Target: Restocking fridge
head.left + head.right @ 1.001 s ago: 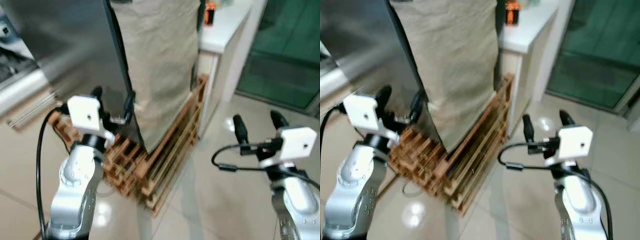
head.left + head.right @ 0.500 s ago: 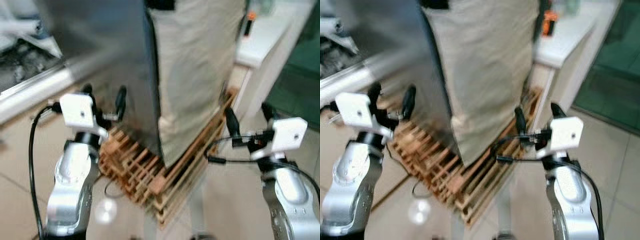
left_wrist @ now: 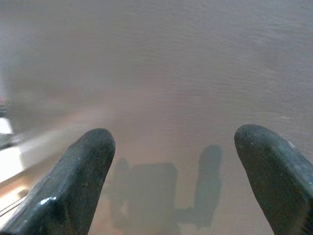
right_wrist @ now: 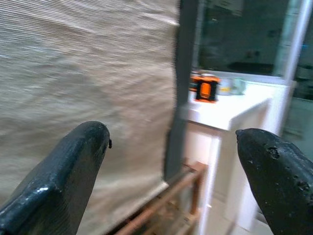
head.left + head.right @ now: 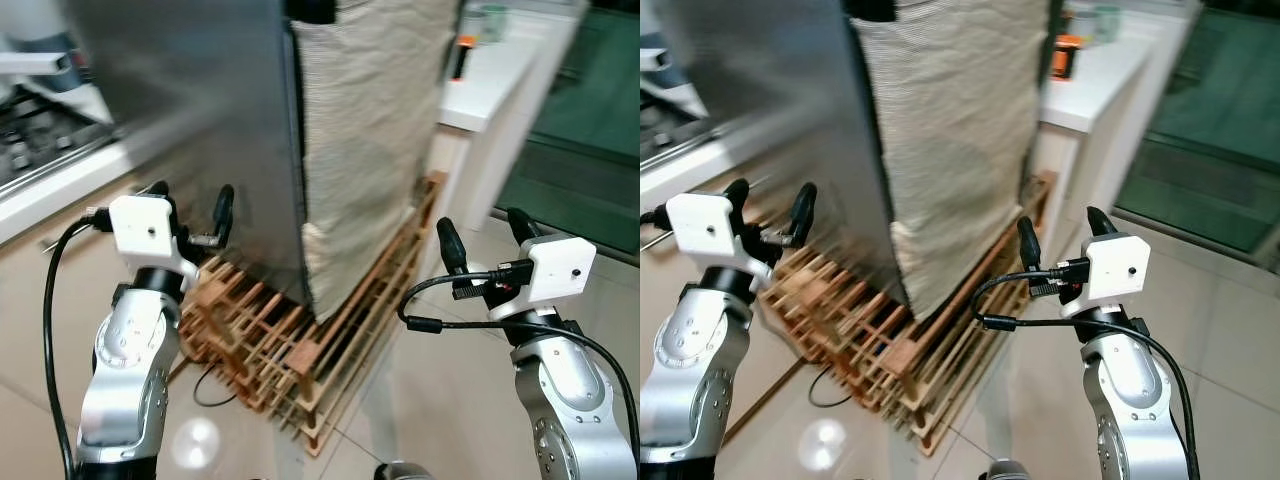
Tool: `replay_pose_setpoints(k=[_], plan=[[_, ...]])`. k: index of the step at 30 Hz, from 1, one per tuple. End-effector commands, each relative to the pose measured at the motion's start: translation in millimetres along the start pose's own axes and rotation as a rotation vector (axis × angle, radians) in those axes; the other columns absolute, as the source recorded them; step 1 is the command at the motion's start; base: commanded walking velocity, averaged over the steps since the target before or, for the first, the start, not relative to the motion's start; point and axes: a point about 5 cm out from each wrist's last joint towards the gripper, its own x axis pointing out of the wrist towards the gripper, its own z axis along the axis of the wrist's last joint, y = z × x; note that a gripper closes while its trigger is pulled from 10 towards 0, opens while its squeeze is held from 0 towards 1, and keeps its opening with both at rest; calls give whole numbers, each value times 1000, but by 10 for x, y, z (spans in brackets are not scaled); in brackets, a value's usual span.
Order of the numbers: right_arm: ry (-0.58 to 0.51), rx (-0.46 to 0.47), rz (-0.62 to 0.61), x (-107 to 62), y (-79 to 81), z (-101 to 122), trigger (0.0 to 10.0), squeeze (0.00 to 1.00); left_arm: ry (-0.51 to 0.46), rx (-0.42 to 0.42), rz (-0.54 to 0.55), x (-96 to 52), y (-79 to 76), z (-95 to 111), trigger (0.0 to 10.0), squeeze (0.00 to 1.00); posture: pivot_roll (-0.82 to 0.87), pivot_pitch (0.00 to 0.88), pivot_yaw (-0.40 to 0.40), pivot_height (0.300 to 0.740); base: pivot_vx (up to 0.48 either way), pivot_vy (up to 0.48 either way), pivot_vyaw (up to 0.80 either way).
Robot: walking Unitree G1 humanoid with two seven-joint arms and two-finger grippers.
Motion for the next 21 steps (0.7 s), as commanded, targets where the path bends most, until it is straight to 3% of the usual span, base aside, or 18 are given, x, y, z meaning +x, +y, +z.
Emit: replay_pose_setpoints(k=[1,6,12,21], plan=[[18,-5,14,-3,25,-40,10000,0,-6,21,-10,-8,9,11,10000,0,-183,16,76,740,0,296,-513],[19,-3,23,11,31,-55,10000,0,6,17,-11,-7,13,-17,10000,0,-177,10,72,736,-96,422,-476],[28,-6,31,34,43,-88,10000,0,-27,23,-30,59,-36,46,10000,0,-176,2,74,736,0,0,0],[42,-5,23,11,34,-127,10000,0,-37,21,-66,83,-82,65,10000,0,-182,0,82,736,0,0,-645]])
